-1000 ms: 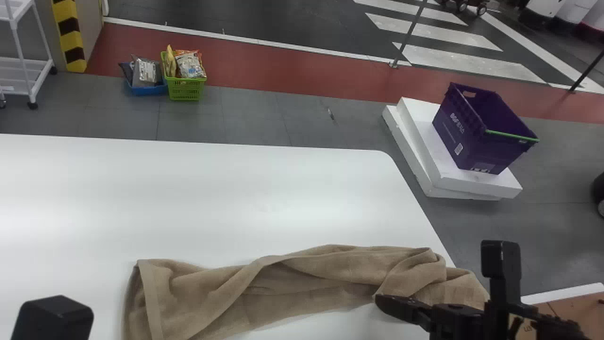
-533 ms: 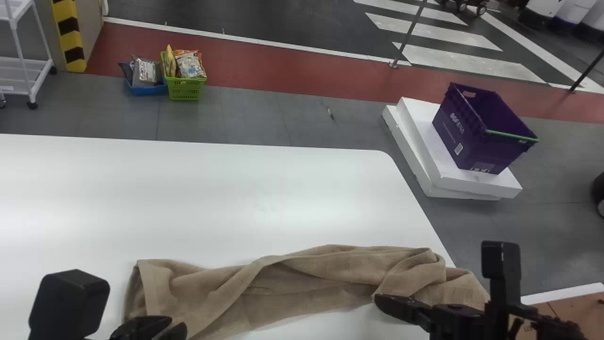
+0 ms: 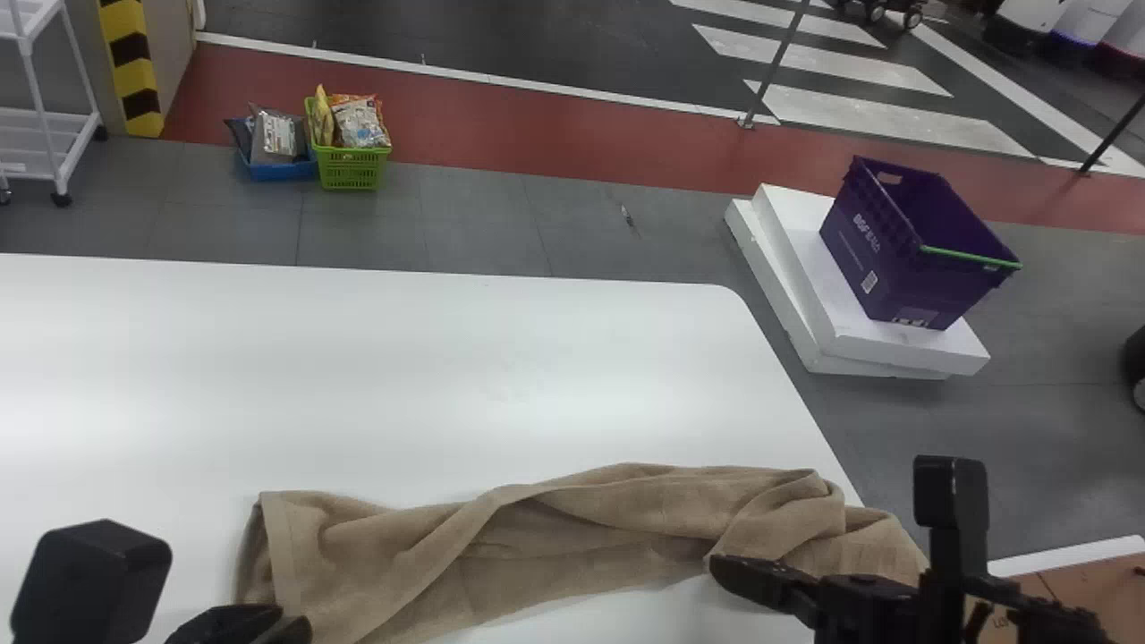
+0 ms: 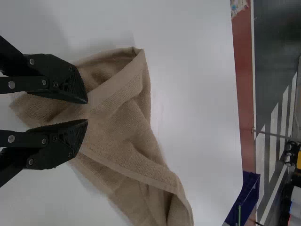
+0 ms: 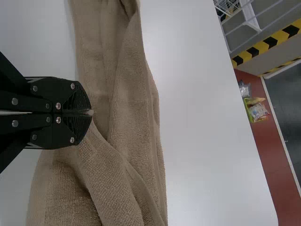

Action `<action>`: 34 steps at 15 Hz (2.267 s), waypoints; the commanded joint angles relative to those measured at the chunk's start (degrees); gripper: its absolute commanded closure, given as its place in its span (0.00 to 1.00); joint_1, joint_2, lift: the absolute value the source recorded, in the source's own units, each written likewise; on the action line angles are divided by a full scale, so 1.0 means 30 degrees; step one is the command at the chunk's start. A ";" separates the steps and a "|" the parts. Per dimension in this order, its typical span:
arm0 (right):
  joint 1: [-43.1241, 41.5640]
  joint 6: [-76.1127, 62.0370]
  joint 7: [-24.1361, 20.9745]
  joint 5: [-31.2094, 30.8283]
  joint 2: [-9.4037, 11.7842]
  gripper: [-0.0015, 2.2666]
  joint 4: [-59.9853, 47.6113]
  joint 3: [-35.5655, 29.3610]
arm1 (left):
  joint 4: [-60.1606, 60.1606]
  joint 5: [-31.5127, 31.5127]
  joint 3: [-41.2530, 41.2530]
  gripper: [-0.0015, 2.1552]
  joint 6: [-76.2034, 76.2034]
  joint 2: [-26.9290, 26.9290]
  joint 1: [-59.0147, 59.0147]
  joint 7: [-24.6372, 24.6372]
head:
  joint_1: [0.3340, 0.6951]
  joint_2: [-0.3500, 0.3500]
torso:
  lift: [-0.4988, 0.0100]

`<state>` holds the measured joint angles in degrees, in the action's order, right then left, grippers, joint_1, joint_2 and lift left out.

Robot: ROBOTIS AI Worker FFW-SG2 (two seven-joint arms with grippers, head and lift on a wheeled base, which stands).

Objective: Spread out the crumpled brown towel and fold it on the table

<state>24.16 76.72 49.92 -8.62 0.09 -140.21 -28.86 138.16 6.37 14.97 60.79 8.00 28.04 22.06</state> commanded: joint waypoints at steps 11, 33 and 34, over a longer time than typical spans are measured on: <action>-0.0027 -0.0390 0.0059 0.0001 -0.0046 0.73 0.0330 0.0129 | 0.0381 -0.0424 0.0341 0.40 0.0994 -0.0205 -0.0032 -0.0292 | 1.00 0.00 | 0.73; 0.0090 -0.0801 0.0586 0.0910 -0.0046 0.73 0.0711 -0.0486 | -0.0410 0.0601 0.1513 0.21 -0.1818 0.0176 0.0496 -0.0761 | 1.00 0.00 | 0.73; 0.0090 -0.0742 0.0586 0.0910 -0.0046 0.73 0.0682 -0.0428 | -0.0439 0.0601 0.1484 0.21 -0.1759 0.0206 0.0496 -0.0644 | 1.00 0.00 | 0.73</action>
<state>24.43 74.39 51.68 -5.89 0.09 -138.09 -30.39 136.85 8.17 19.59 55.40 8.53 29.43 19.92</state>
